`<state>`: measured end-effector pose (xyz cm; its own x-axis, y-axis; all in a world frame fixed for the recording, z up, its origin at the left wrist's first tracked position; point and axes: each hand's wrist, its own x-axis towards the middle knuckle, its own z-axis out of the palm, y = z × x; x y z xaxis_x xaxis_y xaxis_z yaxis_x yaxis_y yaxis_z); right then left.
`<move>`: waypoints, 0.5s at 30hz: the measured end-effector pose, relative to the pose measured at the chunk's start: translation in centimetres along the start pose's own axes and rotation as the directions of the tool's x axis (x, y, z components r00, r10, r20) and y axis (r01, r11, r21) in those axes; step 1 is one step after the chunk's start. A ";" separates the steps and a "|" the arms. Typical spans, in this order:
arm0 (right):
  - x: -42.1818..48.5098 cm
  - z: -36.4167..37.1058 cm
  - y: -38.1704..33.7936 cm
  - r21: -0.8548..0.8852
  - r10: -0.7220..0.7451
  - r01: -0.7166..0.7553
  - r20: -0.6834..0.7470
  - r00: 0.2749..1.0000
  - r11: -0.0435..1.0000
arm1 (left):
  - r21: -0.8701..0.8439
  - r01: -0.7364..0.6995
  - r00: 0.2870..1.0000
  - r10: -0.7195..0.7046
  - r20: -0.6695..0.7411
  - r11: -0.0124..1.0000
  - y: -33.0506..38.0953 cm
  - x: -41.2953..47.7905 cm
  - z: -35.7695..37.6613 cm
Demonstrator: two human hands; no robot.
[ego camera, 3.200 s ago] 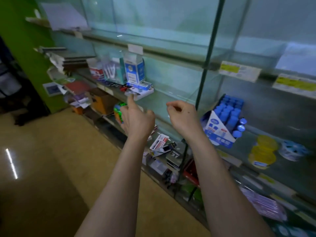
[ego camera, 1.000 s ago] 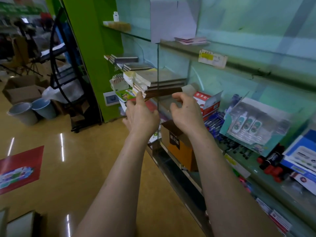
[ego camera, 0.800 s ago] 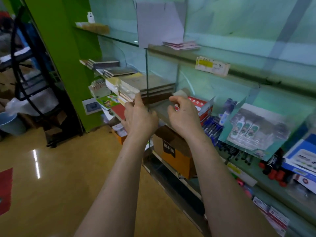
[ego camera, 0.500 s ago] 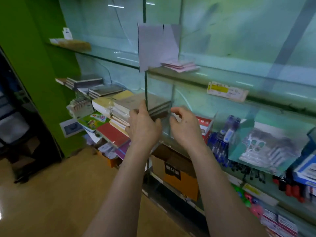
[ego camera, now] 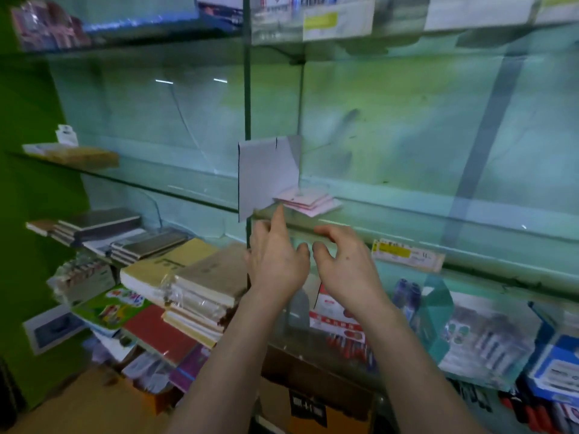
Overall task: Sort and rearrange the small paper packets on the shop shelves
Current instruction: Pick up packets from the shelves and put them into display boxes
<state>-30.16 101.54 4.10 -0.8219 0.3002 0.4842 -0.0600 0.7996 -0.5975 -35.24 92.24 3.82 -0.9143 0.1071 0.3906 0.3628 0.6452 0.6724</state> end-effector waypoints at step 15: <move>13.6 -1.2 4.0 -0.208 0.033 0.011 0.206 0.978 0.978 | 0.348 -0.112 0.992 0.082 0.101 0.931 2.5 12.1 3.0</move>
<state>-40.93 109.46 9.07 -0.9225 0.2128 0.3221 0.0502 0.8934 -0.4464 -45.90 97.41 8.38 -0.8951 0.2354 0.3786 0.3777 0.8516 0.3635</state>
